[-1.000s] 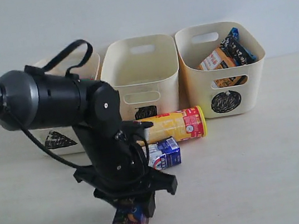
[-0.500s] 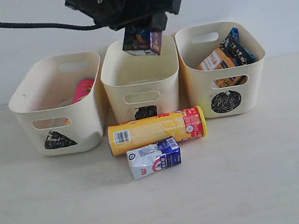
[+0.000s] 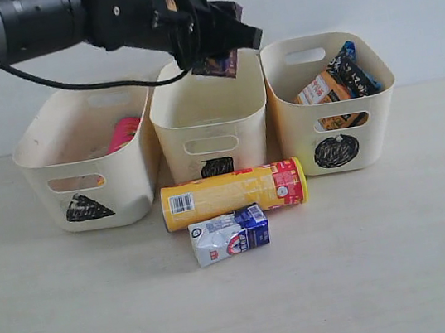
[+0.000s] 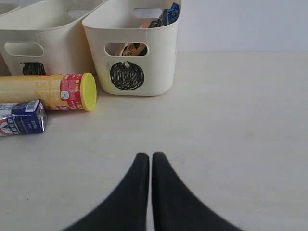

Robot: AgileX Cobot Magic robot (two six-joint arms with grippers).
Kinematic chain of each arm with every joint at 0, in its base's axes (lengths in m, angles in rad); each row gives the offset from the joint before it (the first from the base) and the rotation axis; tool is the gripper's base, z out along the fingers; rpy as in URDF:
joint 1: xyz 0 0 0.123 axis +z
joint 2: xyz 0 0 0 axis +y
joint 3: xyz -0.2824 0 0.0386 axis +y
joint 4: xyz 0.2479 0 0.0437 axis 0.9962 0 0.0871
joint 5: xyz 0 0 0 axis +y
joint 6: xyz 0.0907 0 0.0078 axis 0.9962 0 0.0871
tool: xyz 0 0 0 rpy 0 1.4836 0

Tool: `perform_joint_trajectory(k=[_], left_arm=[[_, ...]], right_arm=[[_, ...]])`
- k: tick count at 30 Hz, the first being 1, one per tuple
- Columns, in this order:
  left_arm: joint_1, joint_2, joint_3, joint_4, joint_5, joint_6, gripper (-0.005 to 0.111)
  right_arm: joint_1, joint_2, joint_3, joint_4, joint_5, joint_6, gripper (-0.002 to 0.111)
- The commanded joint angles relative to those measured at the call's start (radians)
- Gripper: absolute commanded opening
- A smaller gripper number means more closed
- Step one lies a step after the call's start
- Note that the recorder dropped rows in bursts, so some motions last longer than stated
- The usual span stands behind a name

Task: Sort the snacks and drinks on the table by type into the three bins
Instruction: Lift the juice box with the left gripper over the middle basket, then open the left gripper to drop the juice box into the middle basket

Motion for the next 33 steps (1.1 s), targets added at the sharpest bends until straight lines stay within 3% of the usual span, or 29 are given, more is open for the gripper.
perform_joint_trajectory(k=[1, 7, 9, 12, 15, 19, 20, 29, 33], left_arm=[[0.006, 0.052, -0.007, -0.005, -0.080, -0.002, 0.034], [0.008, 0.126, -0.007, -0.007, -0.126, -0.002, 0.072], [0.012, 0.139, -0.007, -0.007, -0.126, -0.002, 0.079], [0.014, 0.131, -0.009, -0.007, -0.132, -0.002, 0.078], [0.014, 0.104, -0.009, -0.007, -0.125, -0.002, 0.066], [0.014, 0.042, -0.009, -0.007, -0.048, -0.002, 0.026], [0.014, 0.016, -0.009, -0.007, -0.007, -0.002, 0.008], [0.014, -0.095, -0.009, -0.103, 0.281, 0.017, 0.005], [0.014, -0.131, 0.001, -0.250, 0.420, 0.225, 0.005]], right_arm=[[0.000, -0.005, -0.001, 0.001, -0.016, -0.002, 0.000], [0.000, -0.005, -0.001, 0.001, -0.016, -0.002, 0.000], [0.000, -0.005, -0.001, 0.001, -0.016, -0.002, 0.000], [0.000, -0.005, -0.001, 0.001, -0.016, -0.002, 0.000], [0.000, -0.005, -0.001, 0.001, -0.016, -0.002, 0.000], [0.000, -0.005, -0.001, 0.001, -0.016, -0.002, 0.000], [0.000, -0.005, -0.001, 0.001, -0.016, -0.002, 0.000], [0.000, -0.005, -0.001, 0.001, -0.016, -0.002, 0.000], [0.000, -0.005, -0.001, 0.001, -0.016, -0.002, 0.000]])
